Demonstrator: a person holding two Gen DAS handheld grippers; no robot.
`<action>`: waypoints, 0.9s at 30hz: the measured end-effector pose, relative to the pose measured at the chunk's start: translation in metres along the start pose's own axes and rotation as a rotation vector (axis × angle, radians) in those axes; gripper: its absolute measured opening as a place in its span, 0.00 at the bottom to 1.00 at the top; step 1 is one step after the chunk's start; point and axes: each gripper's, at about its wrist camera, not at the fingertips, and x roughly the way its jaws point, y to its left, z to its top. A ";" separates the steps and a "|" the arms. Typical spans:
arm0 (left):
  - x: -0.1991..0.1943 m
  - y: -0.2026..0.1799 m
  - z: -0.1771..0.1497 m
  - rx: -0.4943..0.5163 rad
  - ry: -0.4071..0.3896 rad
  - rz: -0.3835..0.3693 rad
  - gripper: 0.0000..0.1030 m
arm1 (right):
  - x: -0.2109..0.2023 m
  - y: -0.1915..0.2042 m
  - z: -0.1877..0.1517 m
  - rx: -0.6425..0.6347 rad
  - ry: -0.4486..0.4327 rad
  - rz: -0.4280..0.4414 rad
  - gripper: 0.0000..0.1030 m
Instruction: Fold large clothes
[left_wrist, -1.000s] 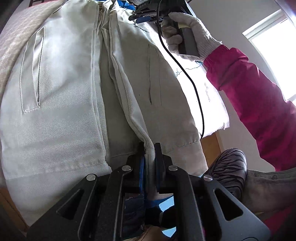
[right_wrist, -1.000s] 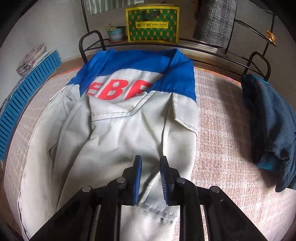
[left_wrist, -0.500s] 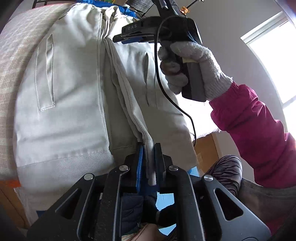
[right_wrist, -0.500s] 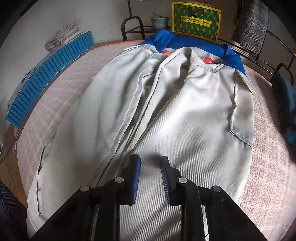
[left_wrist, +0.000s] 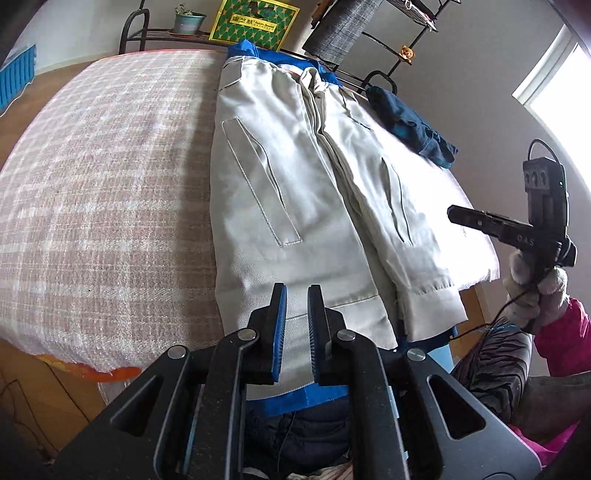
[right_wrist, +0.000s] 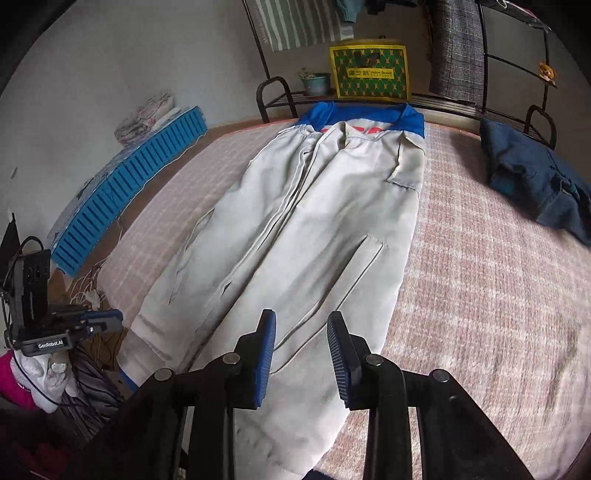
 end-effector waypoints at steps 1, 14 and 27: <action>0.006 -0.001 -0.001 -0.002 0.011 -0.009 0.08 | 0.003 0.004 -0.009 0.002 0.013 0.012 0.29; 0.034 -0.013 -0.008 0.039 0.116 -0.045 0.09 | 0.044 0.045 -0.047 -0.147 0.136 -0.047 0.30; 0.020 0.073 0.003 -0.307 0.171 -0.148 0.53 | 0.008 -0.049 -0.067 0.248 0.101 0.131 0.66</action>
